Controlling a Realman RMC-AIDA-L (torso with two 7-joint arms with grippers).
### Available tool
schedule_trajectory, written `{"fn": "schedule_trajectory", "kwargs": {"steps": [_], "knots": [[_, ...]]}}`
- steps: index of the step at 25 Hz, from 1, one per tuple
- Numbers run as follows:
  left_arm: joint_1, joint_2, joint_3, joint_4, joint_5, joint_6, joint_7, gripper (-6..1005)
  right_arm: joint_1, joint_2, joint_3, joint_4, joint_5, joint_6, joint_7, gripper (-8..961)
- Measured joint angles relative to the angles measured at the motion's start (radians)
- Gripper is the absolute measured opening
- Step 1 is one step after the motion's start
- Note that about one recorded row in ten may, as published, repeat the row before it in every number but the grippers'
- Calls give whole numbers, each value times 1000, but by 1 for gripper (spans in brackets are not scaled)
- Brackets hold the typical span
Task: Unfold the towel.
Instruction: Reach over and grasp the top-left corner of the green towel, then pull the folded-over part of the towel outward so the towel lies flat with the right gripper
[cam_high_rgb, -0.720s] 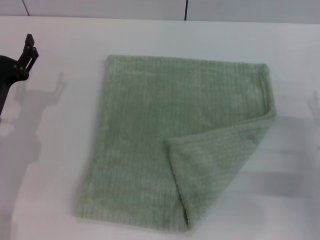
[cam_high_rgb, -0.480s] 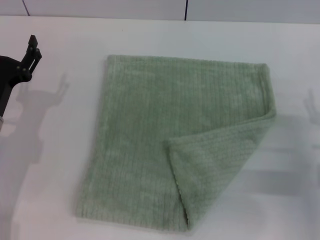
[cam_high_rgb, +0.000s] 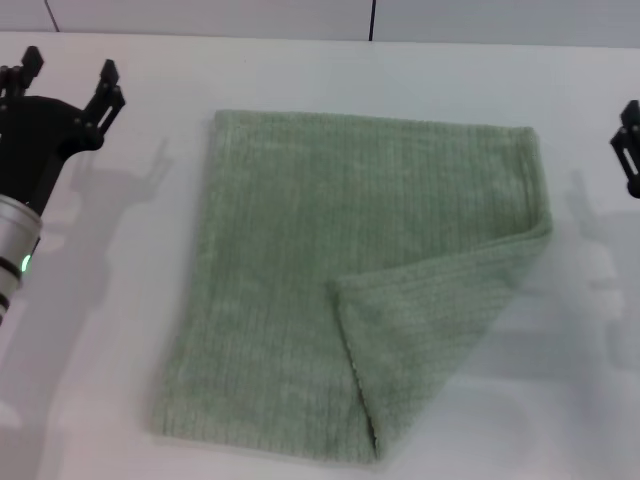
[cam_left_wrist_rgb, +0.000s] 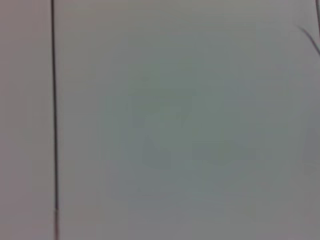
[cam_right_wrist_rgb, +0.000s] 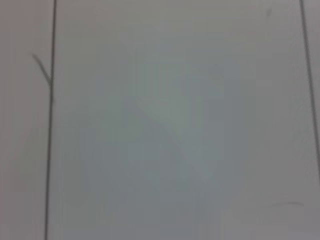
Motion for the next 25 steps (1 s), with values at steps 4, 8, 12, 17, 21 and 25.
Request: {"fn": "schedule_trajectory", "kwargs": {"steps": [4,8,12,17,21,25], "knots": [[36,10,13,-157,22,-182,5,834,5,-2,-2,-16,-19,-39,-9,829],[85,10,-11,-317,109,-352,43,821,6,-3,-3,-24,-24,-44,-10,829],[93,7,-12,-350,110,-397,69,808,4,-3,5,-24,-24,-55,-9,829],[118,27,-9,-496,110,-595,62,792,4,-3,2,-33,-24,-65,-9,830],[135,49,-35,-746,107,-1014,51,780,10,-5,-1,-56,-40,-90,-12,830],[136,37,-97,-896,107,-1320,89,767,16,-13,5,-114,-80,-163,-15,829]]}}
